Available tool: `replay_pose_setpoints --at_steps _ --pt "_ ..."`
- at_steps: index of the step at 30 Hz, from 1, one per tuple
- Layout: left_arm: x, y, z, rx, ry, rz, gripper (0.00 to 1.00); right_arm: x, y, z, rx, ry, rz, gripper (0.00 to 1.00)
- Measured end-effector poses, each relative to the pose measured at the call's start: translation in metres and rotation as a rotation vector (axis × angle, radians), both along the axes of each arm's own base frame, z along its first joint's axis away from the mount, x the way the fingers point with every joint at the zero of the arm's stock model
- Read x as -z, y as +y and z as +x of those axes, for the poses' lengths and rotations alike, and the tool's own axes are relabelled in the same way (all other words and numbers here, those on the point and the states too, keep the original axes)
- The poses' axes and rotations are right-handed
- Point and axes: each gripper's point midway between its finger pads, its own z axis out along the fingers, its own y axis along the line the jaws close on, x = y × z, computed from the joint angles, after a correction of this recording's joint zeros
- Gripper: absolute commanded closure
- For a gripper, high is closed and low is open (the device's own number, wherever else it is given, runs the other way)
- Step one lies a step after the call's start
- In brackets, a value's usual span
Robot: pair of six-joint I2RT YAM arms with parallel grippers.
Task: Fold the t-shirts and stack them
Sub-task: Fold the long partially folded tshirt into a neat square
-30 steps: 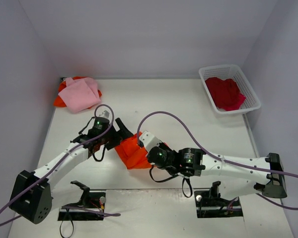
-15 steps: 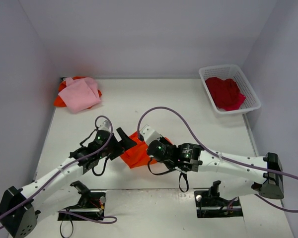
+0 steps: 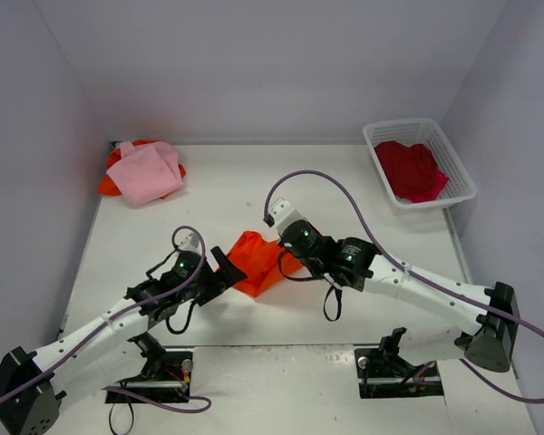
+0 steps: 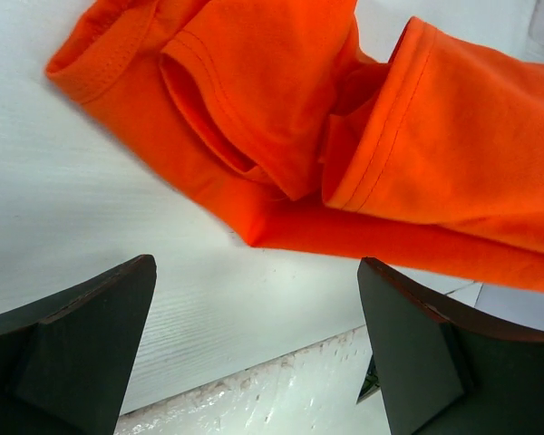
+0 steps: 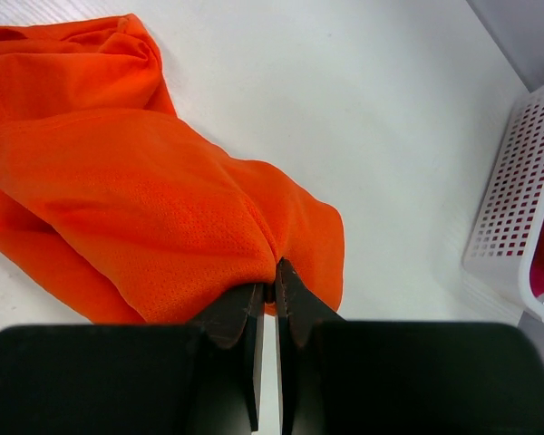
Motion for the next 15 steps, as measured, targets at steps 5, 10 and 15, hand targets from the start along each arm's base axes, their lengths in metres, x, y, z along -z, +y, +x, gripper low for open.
replay_pose_setpoints --at_steps 5,10,15 --pt "0.0 0.002 0.001 -0.007 -0.006 0.005 0.12 0.005 0.001 0.011 -0.002 0.01 -0.008 1.0" --pt "0.005 0.002 0.001 0.0 0.005 0.027 0.12 0.014 0.01 0.013 -0.034 0.03 -0.024 1.0" --pt "-0.002 0.001 0.006 0.007 -0.015 0.043 0.12 0.017 0.011 0.012 -0.051 0.034 -0.037 1.0"
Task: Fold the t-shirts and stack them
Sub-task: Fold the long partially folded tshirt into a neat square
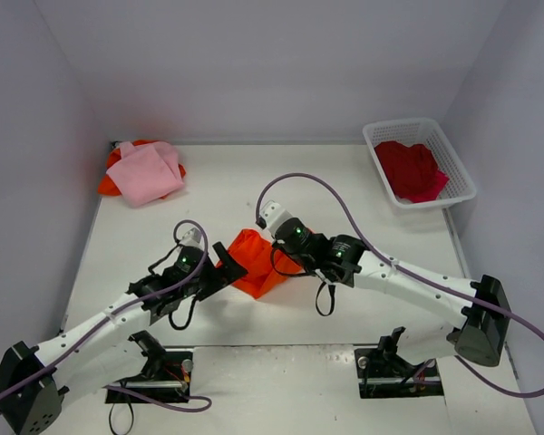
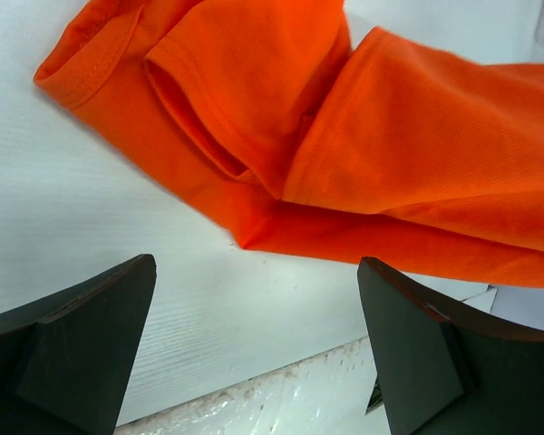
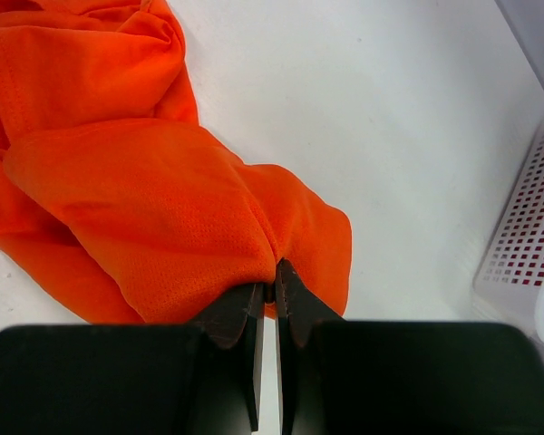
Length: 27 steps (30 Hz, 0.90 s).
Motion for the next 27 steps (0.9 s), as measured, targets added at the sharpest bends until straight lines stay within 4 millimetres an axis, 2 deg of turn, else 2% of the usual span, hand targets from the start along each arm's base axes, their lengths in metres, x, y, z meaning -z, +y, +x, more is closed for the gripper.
replay_pose_setpoints --at_steps 5,12,16,19,27 --pt "-0.013 -0.004 0.014 -0.007 -0.041 0.016 0.12 0.006 -0.002 -0.009 -0.022 0.025 0.01 1.0" --pt "-0.001 -0.014 0.036 -0.001 -0.01 0.105 0.12 0.0 0.004 -0.025 -0.059 0.03 0.038 1.0" --pt "-0.004 -0.019 0.043 0.004 -0.028 0.104 0.12 -0.001 0.005 -0.029 -0.069 0.03 0.039 1.0" --pt "-0.012 -0.022 0.044 0.007 -0.06 0.086 0.12 0.0 0.004 -0.029 -0.067 0.031 0.035 1.0" --pt "-0.043 -0.03 0.031 0.038 -0.156 0.044 0.12 0.0 0.003 -0.027 -0.062 0.027 0.028 1.0"
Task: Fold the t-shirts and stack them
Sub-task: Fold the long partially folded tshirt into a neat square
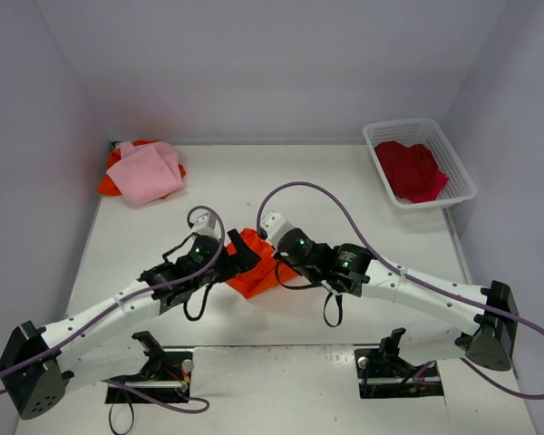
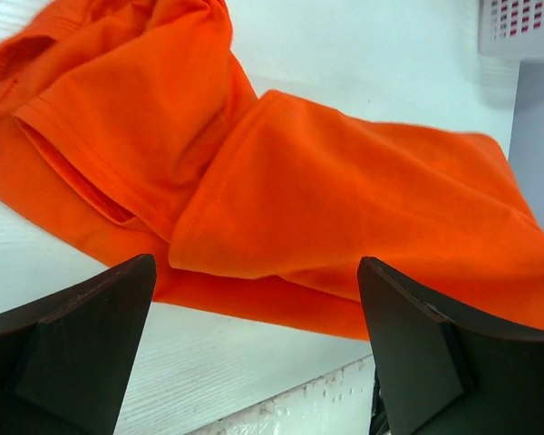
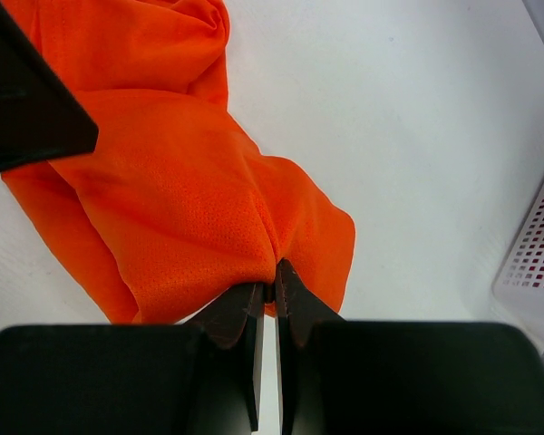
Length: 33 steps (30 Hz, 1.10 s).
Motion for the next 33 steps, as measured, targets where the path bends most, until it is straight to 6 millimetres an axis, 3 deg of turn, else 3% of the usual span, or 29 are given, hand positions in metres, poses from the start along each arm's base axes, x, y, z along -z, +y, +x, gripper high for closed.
replay_pose_setpoints --at_steps 4,11,14,23,33 --pt "0.005 -0.009 -0.011 0.036 -0.001 0.019 0.12 0.005 0.0 0.001 0.002 0.004 -0.017 1.0" --pt "0.045 -0.018 -0.037 0.084 0.051 0.094 0.12 0.004 0.001 0.003 0.002 -0.002 -0.027 1.0" --pt "0.052 -0.021 -0.045 0.101 0.045 0.106 0.12 0.004 0.001 0.004 0.001 -0.004 -0.028 1.0" --pt "0.051 -0.049 -0.051 0.134 -0.047 0.096 0.12 0.006 0.003 0.007 0.003 -0.005 -0.029 1.0" --pt "0.075 -0.068 -0.055 0.168 -0.056 0.124 0.12 0.005 0.003 0.007 0.0 -0.009 -0.031 1.0"
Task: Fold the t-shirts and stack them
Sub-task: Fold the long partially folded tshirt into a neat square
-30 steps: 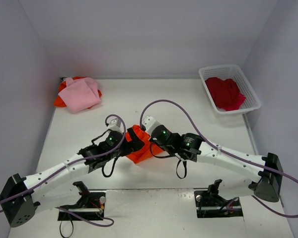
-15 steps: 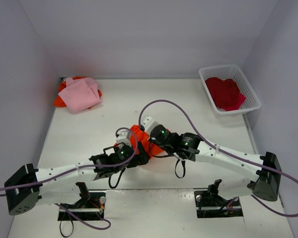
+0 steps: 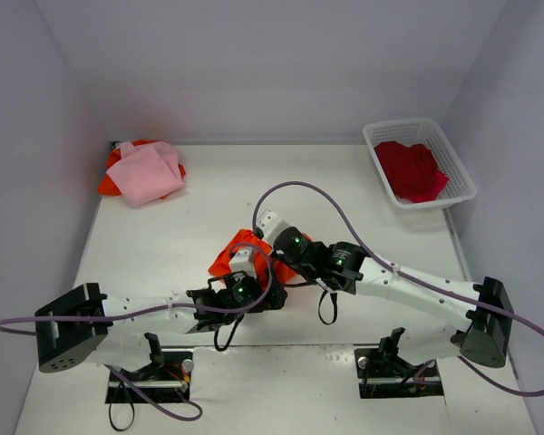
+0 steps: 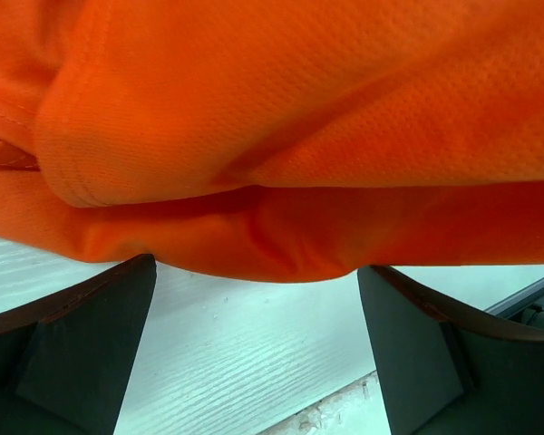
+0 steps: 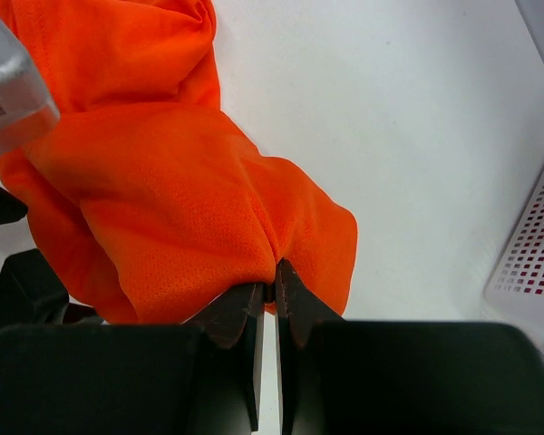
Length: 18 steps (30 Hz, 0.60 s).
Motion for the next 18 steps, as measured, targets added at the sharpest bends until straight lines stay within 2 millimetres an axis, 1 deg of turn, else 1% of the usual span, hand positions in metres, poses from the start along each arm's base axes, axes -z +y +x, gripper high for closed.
replay_pose_setpoints --at_steps 6,9,12,15,18 --pt "0.005 -0.009 -0.002 0.013 -0.008 -0.007 0.12 0.003 0.003 0.003 -0.012 -0.002 -0.025 1.0" --pt "0.008 -0.011 -0.001 0.014 -0.011 -0.002 0.12 0.003 0.004 0.004 -0.017 -0.005 -0.033 1.0" --pt "0.01 -0.012 -0.005 0.025 -0.015 0.011 0.12 0.002 0.003 0.006 -0.015 -0.007 -0.033 1.0" --pt "0.003 -0.007 -0.01 0.035 -0.033 0.025 0.12 0.001 0.003 0.007 -0.013 -0.008 -0.033 1.0" --pt "-0.016 0.002 -0.012 0.032 -0.063 0.02 0.12 0.001 0.002 0.008 -0.01 -0.008 -0.035 1.0"
